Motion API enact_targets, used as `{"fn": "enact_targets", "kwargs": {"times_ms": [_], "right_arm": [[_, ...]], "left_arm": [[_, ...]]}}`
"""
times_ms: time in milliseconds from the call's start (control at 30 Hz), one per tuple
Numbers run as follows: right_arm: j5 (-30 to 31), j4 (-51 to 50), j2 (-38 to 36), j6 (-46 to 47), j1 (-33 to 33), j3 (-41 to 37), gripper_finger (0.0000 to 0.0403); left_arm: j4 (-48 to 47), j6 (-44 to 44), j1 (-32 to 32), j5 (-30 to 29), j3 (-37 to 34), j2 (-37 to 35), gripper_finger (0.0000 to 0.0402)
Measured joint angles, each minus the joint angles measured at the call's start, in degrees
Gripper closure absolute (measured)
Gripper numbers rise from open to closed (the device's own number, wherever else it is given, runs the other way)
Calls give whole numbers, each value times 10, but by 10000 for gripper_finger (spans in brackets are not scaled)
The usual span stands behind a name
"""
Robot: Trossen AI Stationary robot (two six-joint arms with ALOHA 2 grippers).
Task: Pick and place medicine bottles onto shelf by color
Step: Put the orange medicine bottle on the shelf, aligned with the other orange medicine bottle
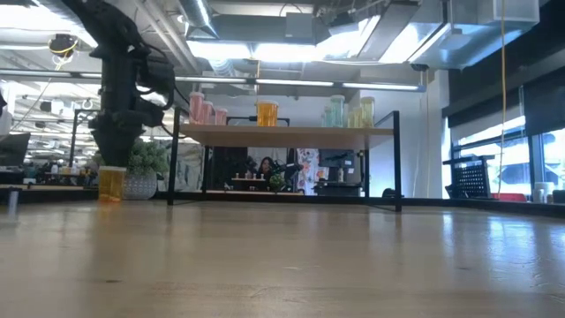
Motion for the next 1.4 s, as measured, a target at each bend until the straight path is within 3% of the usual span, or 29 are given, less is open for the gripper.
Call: {"fn": "enact_targets", "kwargs": {"times_ms": [800, 1233, 1400], "right_arm": [[0, 0, 0, 0, 0, 0, 241], [0, 0, 0, 0, 0, 0, 241], [0, 0, 0, 0, 0, 0, 241]], "left_arm": [[45, -31, 0, 0, -38, 0, 96], [39, -31, 0, -2, -38, 0, 187], [17, -31, 0, -4, -37, 0, 201]]}}
